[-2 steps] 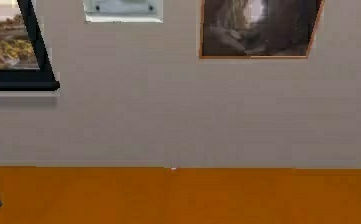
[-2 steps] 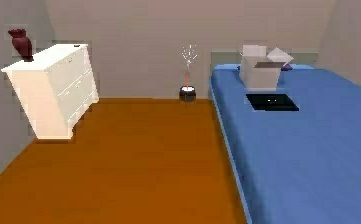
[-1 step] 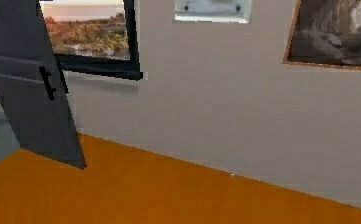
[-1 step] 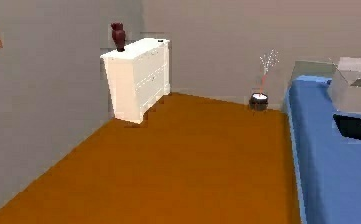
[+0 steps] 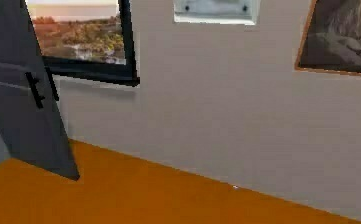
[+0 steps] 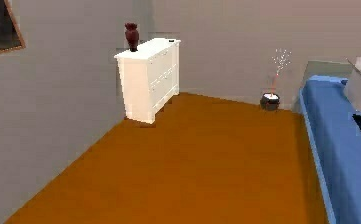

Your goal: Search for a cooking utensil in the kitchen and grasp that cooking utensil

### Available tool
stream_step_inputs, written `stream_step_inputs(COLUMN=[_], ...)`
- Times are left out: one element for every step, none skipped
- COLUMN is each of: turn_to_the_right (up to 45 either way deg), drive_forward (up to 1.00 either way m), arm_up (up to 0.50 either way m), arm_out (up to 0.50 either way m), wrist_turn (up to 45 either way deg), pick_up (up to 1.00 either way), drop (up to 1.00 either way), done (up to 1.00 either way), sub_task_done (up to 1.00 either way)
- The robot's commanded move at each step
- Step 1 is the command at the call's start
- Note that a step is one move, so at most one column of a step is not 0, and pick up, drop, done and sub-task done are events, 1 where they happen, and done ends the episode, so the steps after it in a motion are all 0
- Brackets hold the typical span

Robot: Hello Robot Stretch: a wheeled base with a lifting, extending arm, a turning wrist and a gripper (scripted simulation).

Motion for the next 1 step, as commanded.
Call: stream_step_inputs(turn_to_the_right=[-45.0], drive_forward=[0.00], arm_up=[0.00], arm_out=[0.00], wrist_turn=[0.0], pick_up=[0.00], drop=[0.00], done=[0.00], sub_task_done=[0.00])
